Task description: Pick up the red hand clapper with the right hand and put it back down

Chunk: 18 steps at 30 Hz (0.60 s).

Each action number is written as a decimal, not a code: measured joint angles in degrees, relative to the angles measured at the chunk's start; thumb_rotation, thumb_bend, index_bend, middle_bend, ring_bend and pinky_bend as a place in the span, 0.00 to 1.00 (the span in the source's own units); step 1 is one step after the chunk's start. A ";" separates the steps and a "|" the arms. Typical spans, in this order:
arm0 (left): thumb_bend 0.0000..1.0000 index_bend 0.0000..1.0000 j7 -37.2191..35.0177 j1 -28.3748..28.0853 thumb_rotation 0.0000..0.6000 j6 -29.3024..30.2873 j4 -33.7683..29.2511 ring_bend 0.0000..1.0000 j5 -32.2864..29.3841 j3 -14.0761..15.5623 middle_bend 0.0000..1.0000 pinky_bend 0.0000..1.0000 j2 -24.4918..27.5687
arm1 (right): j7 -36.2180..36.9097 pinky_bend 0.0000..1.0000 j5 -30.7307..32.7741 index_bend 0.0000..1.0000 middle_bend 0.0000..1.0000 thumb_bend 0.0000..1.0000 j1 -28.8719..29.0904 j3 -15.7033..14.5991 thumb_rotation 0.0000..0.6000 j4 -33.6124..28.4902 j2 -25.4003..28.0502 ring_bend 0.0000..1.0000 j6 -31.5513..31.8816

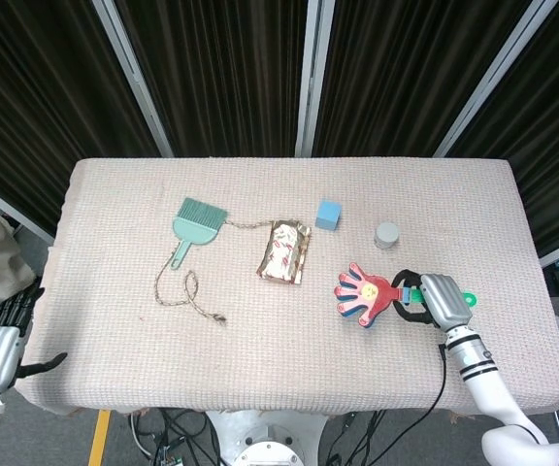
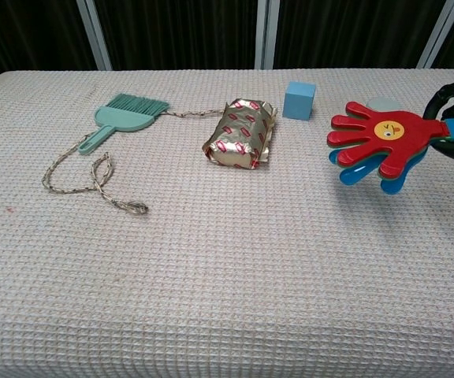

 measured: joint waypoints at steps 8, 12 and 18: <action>0.01 0.04 0.35 -0.27 1.00 -0.53 -0.01 0.00 -0.07 0.00 0.00 0.08 -0.21 | 7.27 0.65 -3.19 0.33 0.30 0.28 -0.48 -1.58 1.00 6.34 -2.31 0.30 0.07; 0.01 0.04 0.51 -0.31 1.00 -0.66 -0.09 0.00 -0.13 0.01 0.00 0.08 -0.22 | 8.58 0.22 -4.71 0.01 0.02 0.14 -0.25 -2.82 1.00 8.32 -2.38 0.01 -0.99; 0.01 0.04 0.42 -0.24 1.00 -0.61 0.00 0.00 -0.14 0.06 0.00 0.08 -0.28 | 5.48 0.00 -2.39 0.00 0.00 0.07 0.14 -4.11 1.00 7.50 -0.62 0.00 -4.87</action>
